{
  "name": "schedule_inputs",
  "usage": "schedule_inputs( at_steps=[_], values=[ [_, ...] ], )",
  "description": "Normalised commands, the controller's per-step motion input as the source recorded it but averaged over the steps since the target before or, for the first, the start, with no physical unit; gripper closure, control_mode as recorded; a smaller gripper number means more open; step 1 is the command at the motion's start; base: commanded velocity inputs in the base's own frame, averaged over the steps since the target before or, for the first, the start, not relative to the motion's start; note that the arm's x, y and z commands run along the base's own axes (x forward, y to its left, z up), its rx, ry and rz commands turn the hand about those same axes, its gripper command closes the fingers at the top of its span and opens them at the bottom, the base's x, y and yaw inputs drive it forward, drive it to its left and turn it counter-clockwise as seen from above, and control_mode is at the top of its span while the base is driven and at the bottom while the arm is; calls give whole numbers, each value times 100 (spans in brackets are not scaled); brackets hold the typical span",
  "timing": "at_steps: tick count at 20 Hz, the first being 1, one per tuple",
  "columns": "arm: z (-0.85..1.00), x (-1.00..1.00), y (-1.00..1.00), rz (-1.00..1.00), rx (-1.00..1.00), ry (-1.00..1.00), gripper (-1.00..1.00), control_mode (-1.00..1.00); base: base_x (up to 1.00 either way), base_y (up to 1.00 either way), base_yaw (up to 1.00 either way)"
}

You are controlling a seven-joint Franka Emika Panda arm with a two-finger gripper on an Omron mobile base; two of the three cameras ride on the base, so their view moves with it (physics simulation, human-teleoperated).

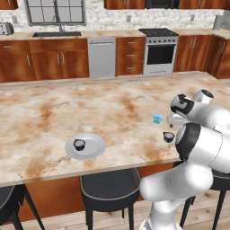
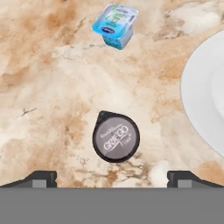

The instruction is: Place two yogurt containers on each plate.

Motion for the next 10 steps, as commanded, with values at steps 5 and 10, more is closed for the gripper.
schedule_inputs(
  at_steps=[5, 10],
  values=[
    [-7, 35, 21, 3, -22, 7, -100, -100, 0, 0, 0],
    [-45, 24, -1, 0, -2, 13, -100, -100, 0, 0, 0]
  ],
)
